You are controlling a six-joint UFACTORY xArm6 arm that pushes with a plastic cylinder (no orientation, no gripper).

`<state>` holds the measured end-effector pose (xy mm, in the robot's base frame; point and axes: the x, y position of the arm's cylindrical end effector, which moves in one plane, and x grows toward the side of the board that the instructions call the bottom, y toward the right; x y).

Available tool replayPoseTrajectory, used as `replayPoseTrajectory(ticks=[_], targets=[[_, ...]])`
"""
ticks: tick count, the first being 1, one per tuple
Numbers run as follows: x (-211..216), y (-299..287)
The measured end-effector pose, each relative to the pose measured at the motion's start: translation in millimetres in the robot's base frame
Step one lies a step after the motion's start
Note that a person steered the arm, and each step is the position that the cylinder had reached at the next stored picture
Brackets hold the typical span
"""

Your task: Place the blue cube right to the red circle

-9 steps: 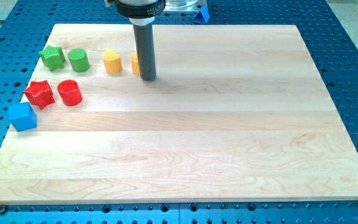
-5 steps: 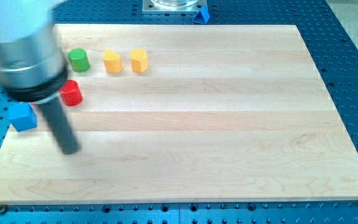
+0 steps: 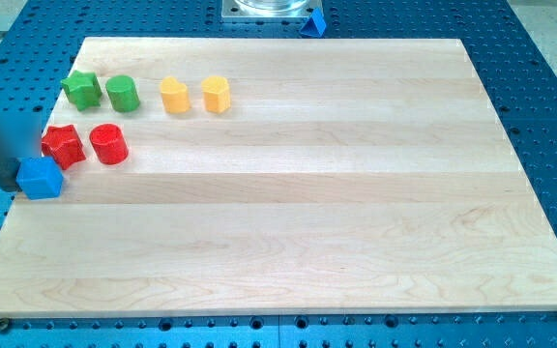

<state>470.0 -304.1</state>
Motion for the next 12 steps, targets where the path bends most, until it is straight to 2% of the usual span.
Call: replayPoseTrajectory(ticks=[1,2,3,4,5,6,8,11,12], targets=[[2,10],[13,45],[48,37],[46,62],[18,90],[22,67],[-13,54],[-14,134],[11,127]])
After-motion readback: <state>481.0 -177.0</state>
